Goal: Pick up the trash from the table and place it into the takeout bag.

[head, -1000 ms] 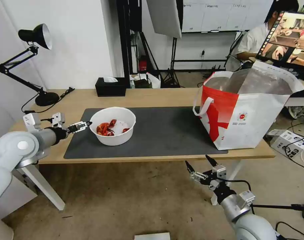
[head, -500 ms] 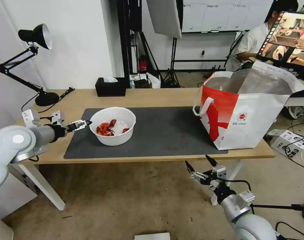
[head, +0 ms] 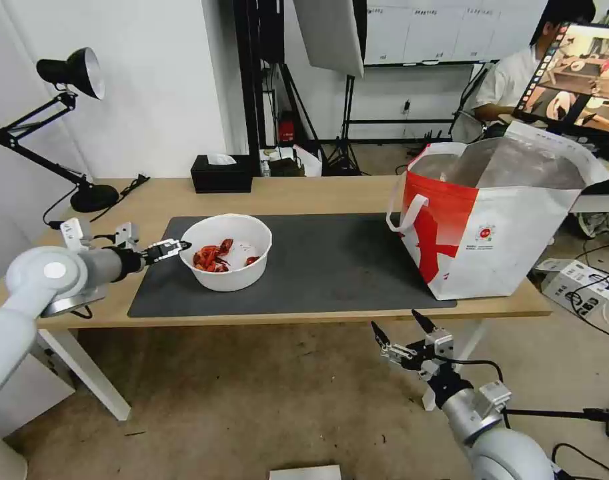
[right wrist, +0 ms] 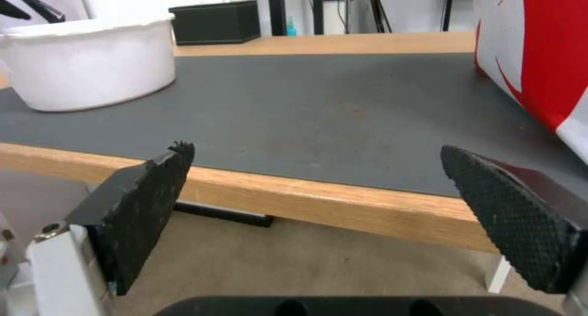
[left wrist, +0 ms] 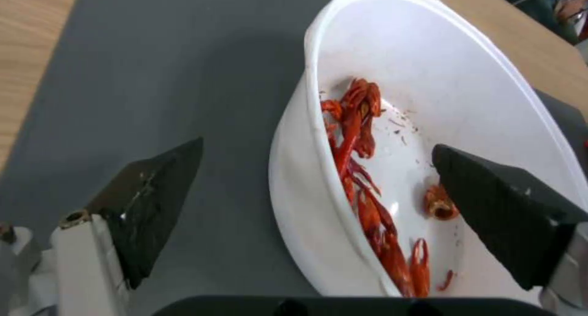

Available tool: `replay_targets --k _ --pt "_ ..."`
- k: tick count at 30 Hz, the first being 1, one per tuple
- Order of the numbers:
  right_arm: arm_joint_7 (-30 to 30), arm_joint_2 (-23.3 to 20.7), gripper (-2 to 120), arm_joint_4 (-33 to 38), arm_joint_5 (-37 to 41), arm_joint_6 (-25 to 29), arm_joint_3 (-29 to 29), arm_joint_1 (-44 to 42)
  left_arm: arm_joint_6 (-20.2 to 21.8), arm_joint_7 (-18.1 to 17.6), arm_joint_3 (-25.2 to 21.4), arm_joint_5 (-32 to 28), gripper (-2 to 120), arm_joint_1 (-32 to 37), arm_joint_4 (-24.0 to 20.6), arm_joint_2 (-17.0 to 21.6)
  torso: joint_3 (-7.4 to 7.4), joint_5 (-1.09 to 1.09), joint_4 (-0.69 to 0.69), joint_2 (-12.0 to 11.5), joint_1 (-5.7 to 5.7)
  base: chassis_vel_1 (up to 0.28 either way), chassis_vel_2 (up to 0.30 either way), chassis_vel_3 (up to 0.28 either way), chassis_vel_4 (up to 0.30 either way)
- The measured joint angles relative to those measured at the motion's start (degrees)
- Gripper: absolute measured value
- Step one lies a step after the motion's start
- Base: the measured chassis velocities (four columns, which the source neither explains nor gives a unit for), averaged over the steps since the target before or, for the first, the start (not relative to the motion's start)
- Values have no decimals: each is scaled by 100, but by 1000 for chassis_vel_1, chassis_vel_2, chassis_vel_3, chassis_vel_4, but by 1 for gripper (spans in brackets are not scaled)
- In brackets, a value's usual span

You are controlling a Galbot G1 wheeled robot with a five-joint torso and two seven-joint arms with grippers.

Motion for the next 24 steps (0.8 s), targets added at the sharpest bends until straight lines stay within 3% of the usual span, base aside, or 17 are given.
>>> replay_targets --k 6,14,24 --pt "0 0 100 0 0 0 0 0 1 -116 588 26 100 -537 349 -42 0 0 0 0 0 0 0 0 0" --pt "0 0 100 0 0 0 0 0 9 -246 889 111 99 -755 508 -85 0 0 0 0 0 0 0 0 0" --pt "0 0 100 0 0 0 0 0 -61 -284 1020 181 62 -815 511 -74 0 0 0 0 0 0 0 0 0"
